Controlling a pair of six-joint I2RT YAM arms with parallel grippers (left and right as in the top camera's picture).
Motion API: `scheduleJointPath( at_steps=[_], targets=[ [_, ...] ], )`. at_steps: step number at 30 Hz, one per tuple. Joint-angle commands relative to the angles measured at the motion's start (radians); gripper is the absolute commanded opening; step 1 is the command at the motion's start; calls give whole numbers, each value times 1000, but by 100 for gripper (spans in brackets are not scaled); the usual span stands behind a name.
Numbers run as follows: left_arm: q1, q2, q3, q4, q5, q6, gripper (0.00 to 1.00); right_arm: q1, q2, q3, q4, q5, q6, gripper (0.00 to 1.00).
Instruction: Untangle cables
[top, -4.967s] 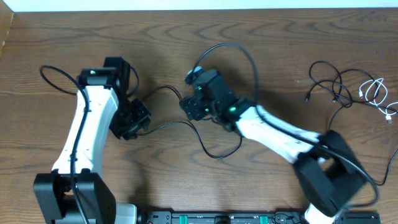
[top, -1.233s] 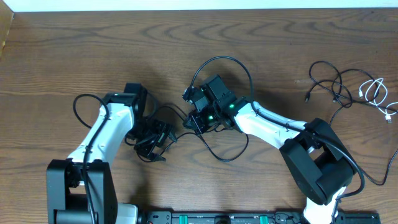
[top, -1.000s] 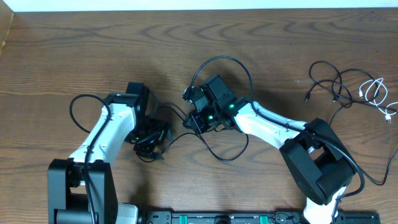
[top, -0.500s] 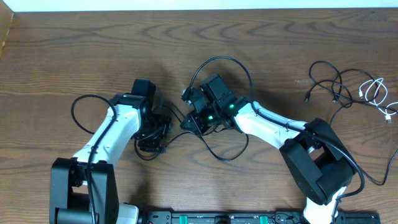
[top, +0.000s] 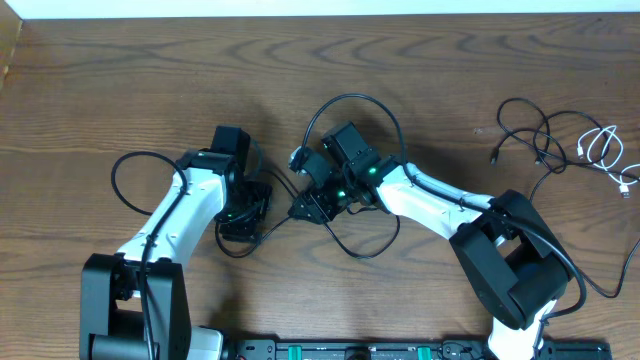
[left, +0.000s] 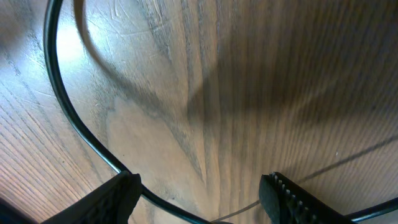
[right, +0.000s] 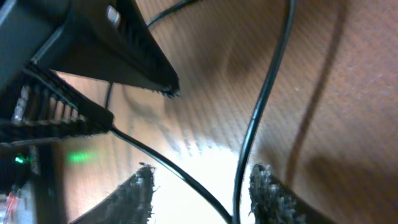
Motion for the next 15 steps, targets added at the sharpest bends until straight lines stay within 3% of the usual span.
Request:
scheduleJointPath(
  at_steps=[1, 3, 7, 15],
  targets=[
    [-2, 5, -11, -5, -29, -13, 67, 7, 13, -1, -2, 99, -56, 56],
    [-2, 5, -11, -6, -29, -13, 67, 14, 15, -1, -3, 139, -60, 63],
    [-2, 5, -11, -6, -29, -13, 67, 47, 27, -1, -28, 149, -111, 65],
    [-2, 5, -11, -5, -29, -4, 67, 119, 59, -1, -51, 267, -119, 56]
  ],
)
